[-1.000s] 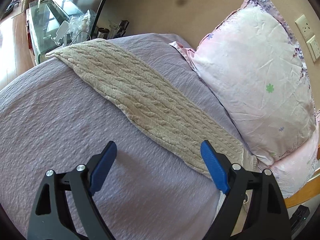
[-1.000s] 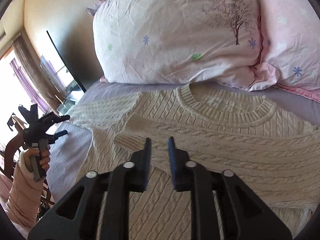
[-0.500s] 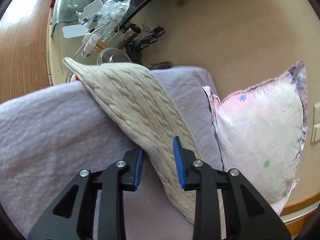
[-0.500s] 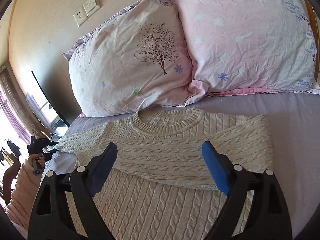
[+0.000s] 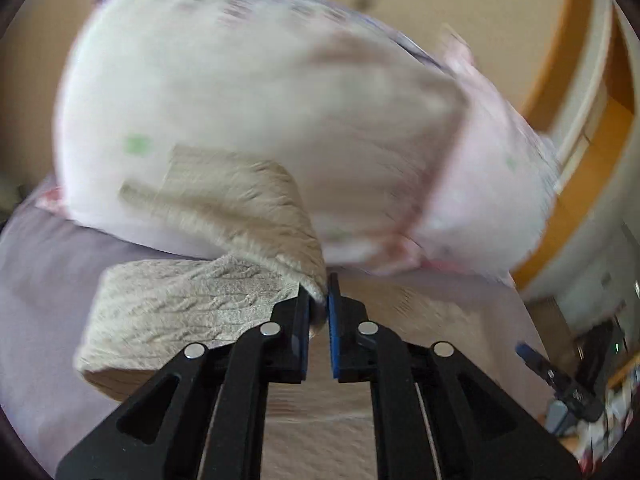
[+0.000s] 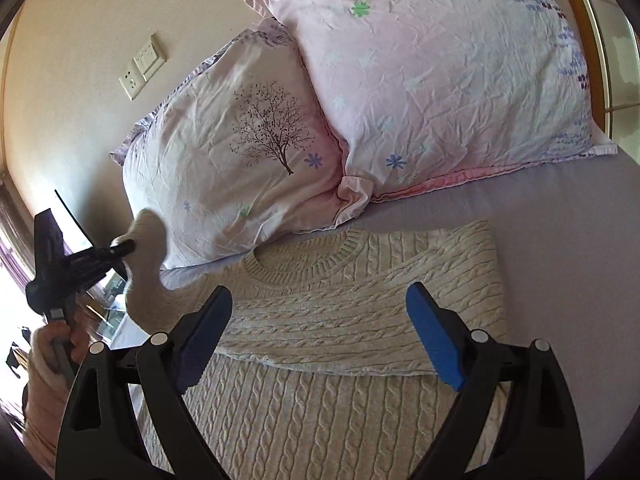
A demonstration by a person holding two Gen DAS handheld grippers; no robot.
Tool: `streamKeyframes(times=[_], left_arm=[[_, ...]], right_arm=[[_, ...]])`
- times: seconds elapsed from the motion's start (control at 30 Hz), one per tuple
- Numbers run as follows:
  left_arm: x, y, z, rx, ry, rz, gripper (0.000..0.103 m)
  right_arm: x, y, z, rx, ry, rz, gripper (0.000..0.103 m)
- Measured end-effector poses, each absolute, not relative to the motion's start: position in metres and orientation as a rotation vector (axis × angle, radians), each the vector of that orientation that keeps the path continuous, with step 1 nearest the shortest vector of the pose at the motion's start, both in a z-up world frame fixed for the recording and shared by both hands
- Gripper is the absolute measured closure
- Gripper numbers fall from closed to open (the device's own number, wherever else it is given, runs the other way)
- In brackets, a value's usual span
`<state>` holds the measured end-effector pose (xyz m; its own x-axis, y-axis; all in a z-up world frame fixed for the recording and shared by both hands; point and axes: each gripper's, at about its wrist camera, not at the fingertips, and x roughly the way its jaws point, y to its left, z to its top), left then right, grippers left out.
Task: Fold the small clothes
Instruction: 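Grasp the sweater side edge with the left tool and fold it inward, then grasp the opposite side edge with the right tool and fold it inward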
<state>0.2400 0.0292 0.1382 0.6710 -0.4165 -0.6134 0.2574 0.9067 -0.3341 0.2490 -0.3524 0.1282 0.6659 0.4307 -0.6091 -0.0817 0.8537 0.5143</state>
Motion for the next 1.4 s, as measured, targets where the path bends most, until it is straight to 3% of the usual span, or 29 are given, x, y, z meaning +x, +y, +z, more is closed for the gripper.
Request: streamKeyframes(times=[0.07,0.13,0.17,0.2,0.27,0.33,0.67,0.7,0.73,1.03,1.23,1.27,1.33,1.4], left_arm=[[0.233,-0.046,0.108,-0.079,0.856,-0.495,0.071],[0.217,-0.076,0.086,0.032,0.896,-0.531,0.07],[0.206,-0.077,0.081,0.052,0.89,-0.533,0.062],[0.198,-0.069,0.079,0.051,0.881,-0.524,0.049],[0.186,-0.041,0.079,0.029,0.854,-0.479,0.039],[0.18,-0.013,0.083,0.009,0.85,-0.424,0.039],[0.119,0.092,0.072,-0.07,0.884,-0.187,0.027],[0.116,0.098,0.07,-0.073,0.888,-0.174,0.026],[0.115,0.102,0.067,-0.079,0.893,-0.167,0.026],[0.103,0.12,0.058,-0.116,0.908,-0.171,0.022],[0.088,0.123,0.048,-0.117,0.945,-0.192,0.022],[0.084,0.125,0.047,-0.126,0.948,-0.197,0.022],[0.074,0.128,0.045,-0.136,0.947,-0.208,0.021],[0.064,0.131,0.042,-0.143,0.949,-0.217,0.019]], right_arm=[[0.251,-0.359,0.12,0.527,0.825,0.295,0.012],[0.253,-0.372,0.109,0.588,0.874,0.284,0.013],[0.253,-0.378,0.103,0.614,0.899,0.28,0.015],[0.254,-0.383,0.098,0.631,0.922,0.28,0.025],[0.261,-0.386,0.087,0.64,0.967,0.278,0.035],[0.271,-0.384,0.076,0.66,1.001,0.276,0.045],[0.36,-0.382,0.015,0.851,1.098,0.152,0.066],[0.362,-0.379,0.016,0.839,1.09,0.147,0.085],[0.364,-0.376,0.018,0.831,1.073,0.165,0.096],[0.287,-0.396,0.09,0.748,0.807,0.182,0.096],[0.235,-0.423,0.052,0.698,1.04,0.021,0.091],[0.224,-0.428,0.053,0.706,1.043,0.034,0.087],[0.198,-0.435,0.064,0.673,1.015,0.04,0.044],[0.172,-0.441,0.074,0.634,0.991,0.03,0.034]])
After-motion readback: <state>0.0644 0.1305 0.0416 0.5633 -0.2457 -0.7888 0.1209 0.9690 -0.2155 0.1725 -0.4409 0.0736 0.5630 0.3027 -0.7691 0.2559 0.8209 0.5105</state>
